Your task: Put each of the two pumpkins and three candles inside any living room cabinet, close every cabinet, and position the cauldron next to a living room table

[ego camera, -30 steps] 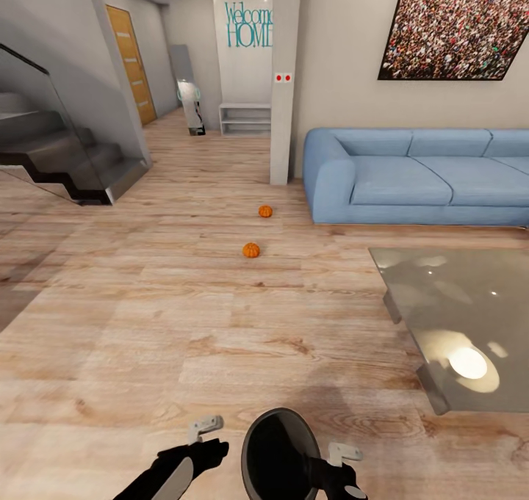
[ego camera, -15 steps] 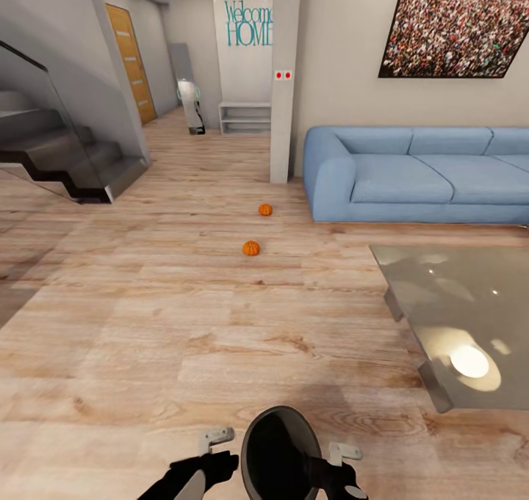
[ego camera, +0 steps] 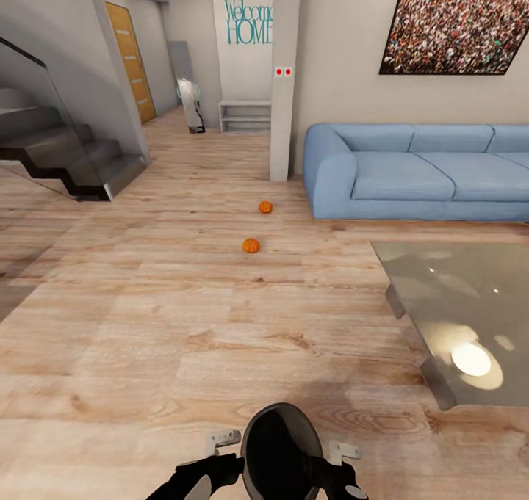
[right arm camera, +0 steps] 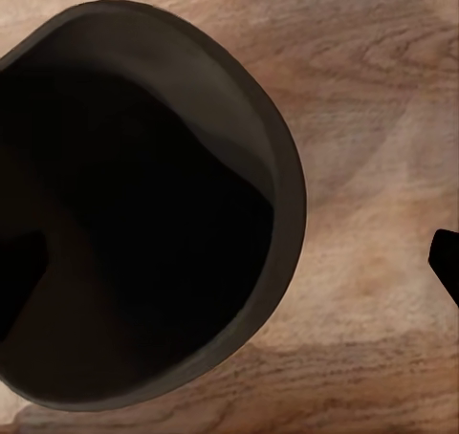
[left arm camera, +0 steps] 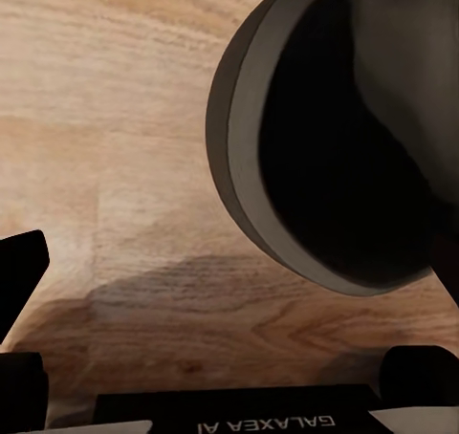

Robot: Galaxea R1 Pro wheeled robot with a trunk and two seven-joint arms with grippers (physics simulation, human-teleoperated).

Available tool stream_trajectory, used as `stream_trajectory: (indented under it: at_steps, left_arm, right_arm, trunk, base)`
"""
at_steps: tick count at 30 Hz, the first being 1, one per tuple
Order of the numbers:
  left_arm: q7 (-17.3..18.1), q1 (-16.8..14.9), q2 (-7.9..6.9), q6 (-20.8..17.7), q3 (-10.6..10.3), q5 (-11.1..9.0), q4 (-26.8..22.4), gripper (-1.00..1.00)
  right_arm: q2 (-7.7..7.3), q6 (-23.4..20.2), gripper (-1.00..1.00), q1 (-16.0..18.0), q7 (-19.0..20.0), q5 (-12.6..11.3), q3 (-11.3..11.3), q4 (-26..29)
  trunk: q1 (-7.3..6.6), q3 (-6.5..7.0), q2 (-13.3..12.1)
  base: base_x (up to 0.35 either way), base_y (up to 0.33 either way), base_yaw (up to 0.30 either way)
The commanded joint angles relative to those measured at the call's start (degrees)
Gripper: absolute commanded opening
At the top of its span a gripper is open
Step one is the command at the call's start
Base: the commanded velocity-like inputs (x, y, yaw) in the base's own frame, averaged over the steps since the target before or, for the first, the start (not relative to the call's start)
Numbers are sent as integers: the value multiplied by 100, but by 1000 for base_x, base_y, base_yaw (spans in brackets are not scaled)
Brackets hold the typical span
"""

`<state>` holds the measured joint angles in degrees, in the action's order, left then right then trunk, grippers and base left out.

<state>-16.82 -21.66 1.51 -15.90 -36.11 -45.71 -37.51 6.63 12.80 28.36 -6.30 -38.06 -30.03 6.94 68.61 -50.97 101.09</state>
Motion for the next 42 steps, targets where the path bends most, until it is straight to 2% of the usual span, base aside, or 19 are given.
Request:
stream_trajectory:
  at_steps: [1,19,26,40,42]
  left_arm:
    - [-50,-5,-3,-6,-27,-52,-11,100]
    - [-50,-5,7,2,-28,-43,-10,100]
    - [-50,-5,7,171,-28,-51,-10,100]
    - [-50,-5,7,196,-28,-52,-10,100]
    - [-50,-5,8,197,-28,-49,-10,100]
  right_arm:
    - [1,11,100,3,-25,-37,-52,0]
    - [4,21,100,3,-20,-35,-55,1]
    - [5,21,100,3,-20,-35,-55,1]
    - [5,21,100,3,-20,-35,-55,1]
    - [5,21,100,3,-20,-35,-55,1]
  trunk:
    - [22,-23,44]
    - [417,-346,766]
    - [571,-472,1046]
    - [879,-723,1608]
    - [879,-723,1608]
  base:
    - [0,0,0]
    - [0,0,0]
    - [0,0,0]
    - [0,0,-54]
    - [0,0,-2]
